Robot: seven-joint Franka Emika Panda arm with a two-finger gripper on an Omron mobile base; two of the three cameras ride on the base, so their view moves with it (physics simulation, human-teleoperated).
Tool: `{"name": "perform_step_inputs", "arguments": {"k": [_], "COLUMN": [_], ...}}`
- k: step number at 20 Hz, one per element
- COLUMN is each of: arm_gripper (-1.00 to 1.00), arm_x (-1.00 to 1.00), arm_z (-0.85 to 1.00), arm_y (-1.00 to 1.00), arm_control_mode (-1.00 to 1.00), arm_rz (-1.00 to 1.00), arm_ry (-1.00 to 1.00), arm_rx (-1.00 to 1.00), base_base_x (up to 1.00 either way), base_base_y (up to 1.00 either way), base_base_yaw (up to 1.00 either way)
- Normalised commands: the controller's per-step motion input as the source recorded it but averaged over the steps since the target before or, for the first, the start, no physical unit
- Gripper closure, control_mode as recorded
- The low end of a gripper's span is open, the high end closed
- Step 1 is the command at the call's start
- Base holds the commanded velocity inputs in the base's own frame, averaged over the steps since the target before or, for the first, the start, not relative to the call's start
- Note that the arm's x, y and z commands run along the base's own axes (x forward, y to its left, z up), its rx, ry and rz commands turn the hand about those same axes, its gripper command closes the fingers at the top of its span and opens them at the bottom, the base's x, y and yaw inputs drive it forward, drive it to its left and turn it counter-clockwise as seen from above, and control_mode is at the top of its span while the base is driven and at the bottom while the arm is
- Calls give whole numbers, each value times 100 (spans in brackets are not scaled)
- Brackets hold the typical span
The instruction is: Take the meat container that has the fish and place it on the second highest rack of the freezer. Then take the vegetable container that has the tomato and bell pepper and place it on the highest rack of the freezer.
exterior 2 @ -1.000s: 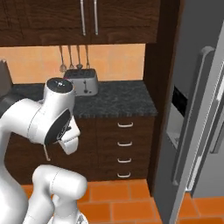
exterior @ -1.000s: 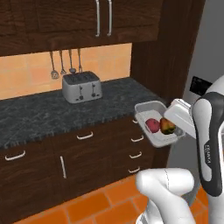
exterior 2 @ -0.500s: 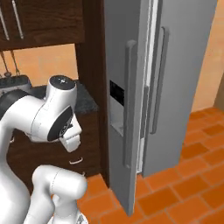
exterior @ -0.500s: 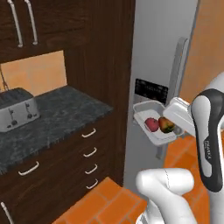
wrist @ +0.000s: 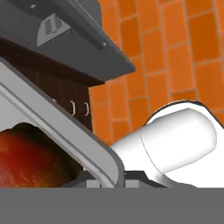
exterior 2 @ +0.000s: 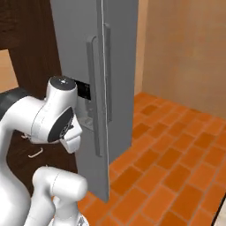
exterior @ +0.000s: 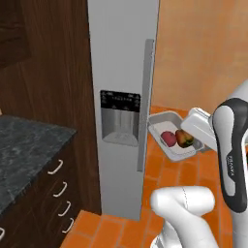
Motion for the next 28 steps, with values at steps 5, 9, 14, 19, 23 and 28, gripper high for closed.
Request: {"name": "perform_step_inputs", "arguments": {"k": [5, 9, 14, 19, 23, 28], "arm_gripper": [100, 100, 100, 100, 100, 100], "arm_x": [0, 0, 0, 0, 0, 0], "arm_z": [0, 0, 0, 0, 0, 0], "arm_y": [0, 0, 0, 0, 0, 0], "arm_control_mode": [100, 100, 100, 100, 100, 100], "arm_rz": [0, 0, 0, 0, 0, 0], "arm_ry": [0, 0, 0, 0, 0, 0], "arm_rx": [0, 0, 0, 0, 0, 0], "base_base_x": [0, 13, 38, 70, 92, 100], "base_base_y": [3, -14, -42, -46, -36, -8], "base_base_yaw": [-62, -62, -54, -40, -29, -15]}}
